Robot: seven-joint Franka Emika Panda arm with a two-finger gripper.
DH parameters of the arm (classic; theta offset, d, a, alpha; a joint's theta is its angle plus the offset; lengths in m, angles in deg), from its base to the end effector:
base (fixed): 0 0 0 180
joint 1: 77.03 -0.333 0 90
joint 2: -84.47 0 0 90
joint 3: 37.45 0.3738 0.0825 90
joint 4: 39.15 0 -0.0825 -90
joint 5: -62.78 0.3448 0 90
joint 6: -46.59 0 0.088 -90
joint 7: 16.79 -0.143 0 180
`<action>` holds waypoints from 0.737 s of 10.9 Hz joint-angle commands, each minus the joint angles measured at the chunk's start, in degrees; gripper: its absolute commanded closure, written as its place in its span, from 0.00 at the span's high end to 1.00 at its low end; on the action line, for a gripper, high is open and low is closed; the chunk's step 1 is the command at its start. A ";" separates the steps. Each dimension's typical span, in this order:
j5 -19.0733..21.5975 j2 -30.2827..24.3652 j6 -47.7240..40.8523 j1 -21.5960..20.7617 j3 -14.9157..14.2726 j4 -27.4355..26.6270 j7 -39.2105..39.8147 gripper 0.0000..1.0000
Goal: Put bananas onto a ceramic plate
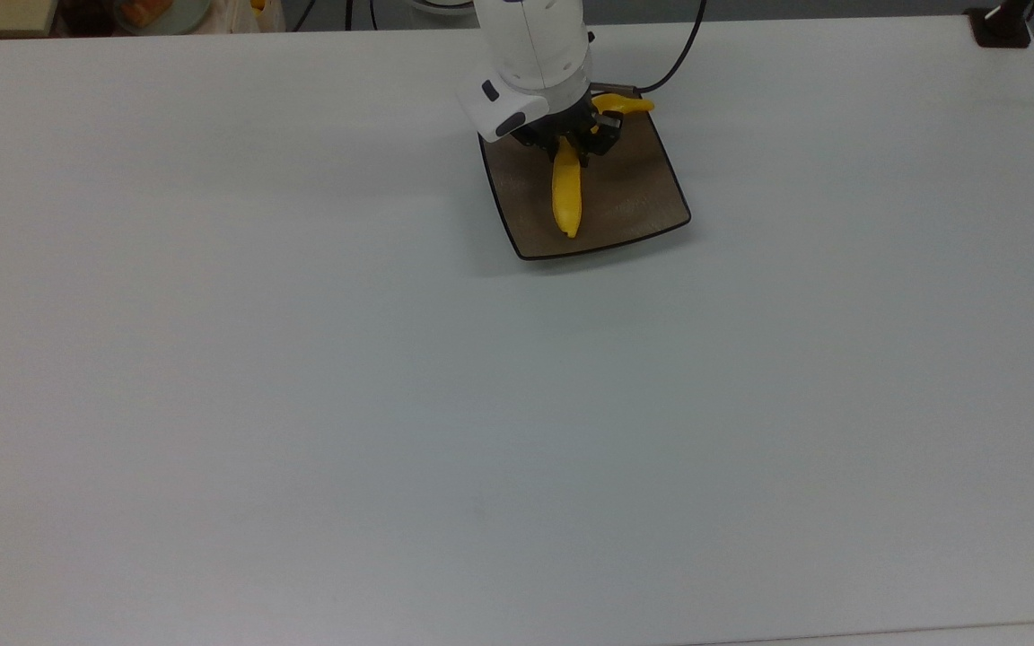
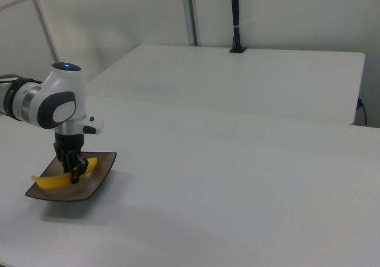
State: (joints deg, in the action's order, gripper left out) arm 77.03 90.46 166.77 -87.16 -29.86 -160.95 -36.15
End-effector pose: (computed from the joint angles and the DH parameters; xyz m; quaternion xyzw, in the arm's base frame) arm 0.4839 0.1738 0.3993 -0.9883 0.0833 0.0973 0.0831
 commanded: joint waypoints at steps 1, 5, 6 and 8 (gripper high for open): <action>-2.11 -1.42 0.94 -0.33 -0.03 -0.99 -0.59 0.77; -7.55 -2.91 -7.91 0.98 -0.29 8.56 -0.59 1.00; -8.87 -3.35 -12.64 1.77 -0.64 13.47 -0.50 1.00; -13.08 -3.79 -19.08 2.31 -1.08 20.69 2.03 1.00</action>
State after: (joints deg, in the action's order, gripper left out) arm 68.10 87.55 155.32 -85.44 -30.39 -148.00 -36.15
